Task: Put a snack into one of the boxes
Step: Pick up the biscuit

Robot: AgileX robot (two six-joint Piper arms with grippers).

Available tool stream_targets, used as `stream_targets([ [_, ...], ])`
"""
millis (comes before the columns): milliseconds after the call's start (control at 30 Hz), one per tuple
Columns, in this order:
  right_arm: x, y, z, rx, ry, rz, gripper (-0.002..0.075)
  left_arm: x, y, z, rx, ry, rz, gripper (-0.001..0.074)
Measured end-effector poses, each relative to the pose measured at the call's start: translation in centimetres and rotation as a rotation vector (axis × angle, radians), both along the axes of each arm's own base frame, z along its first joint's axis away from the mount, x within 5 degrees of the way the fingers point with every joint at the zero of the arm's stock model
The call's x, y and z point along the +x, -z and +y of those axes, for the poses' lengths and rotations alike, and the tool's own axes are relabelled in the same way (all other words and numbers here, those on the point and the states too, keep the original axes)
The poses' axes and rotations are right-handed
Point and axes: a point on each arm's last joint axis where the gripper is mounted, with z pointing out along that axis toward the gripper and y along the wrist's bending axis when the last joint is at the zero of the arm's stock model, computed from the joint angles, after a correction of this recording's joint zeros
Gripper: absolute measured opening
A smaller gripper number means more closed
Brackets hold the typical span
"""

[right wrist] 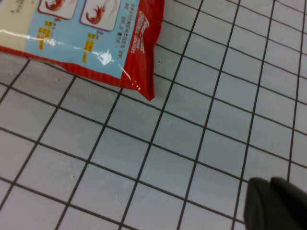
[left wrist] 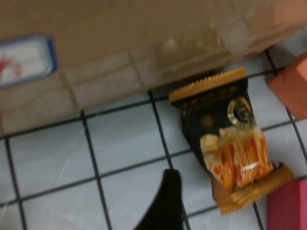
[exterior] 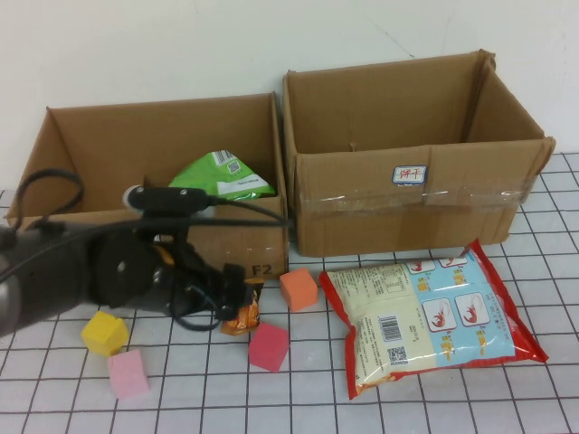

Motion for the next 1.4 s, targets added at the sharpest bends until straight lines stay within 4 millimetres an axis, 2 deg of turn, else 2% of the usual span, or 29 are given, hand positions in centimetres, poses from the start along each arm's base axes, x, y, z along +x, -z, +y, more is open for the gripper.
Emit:
stream_targets([
  [67,0.0,0.0,0.0,0.001,0.000,0.000,0.0001,0.7,0.3,-0.4,0.005,0.006,0.010,0.0650],
  [133,0.0,0.0,0.0,0.002,0.000,0.001,0.0001,1.1,0.7,-1.0,0.010,0.016,0.018,0.0667],
  [367,0.0,0.0,0.0,0.007,0.001,0.001,0.0001,2.5,3.0,-3.6,0.011,0.025,0.078,0.0673],
  [600,0.0,0.0,0.0,0.009,0.002,0.001,0.0001,3.4,5.1,-3.9,0.044,-0.024,0.132,0.0666],
  [700,0.0,0.0,0.0,0.009,0.002,0.001,0.0001,3.4,5.4,-3.8,0.065,-0.020,0.130,0.0616],
  [767,0.0,0.0,0.0,0.009,0.002,0.001,0.0001,3.5,5.4,-3.8,0.072,-0.014,0.124,0.0549],
  [1067,0.0,0.0,0.1,0.026,0.005,0.001,0.0001,3.5,5.5,-3.8,0.086,-0.010,0.141,0.0112],
  [1233,0.0,0.0,0.1,0.026,0.005,0.001,0.0001,2.9,4.7,-3.5,0.107,-0.008,0.182,0.0108],
  [1300,0.0,0.0,0.1,0.028,0.005,0.001,0.0001,2.3,3.8,-3.5,0.113,0.002,0.191,0.0108],
  [1400,0.0,0.0,0.1,0.028,0.005,-0.001,0.0001,0.9,1.2,-4.4,0.103,0.045,0.163,0.0108],
])
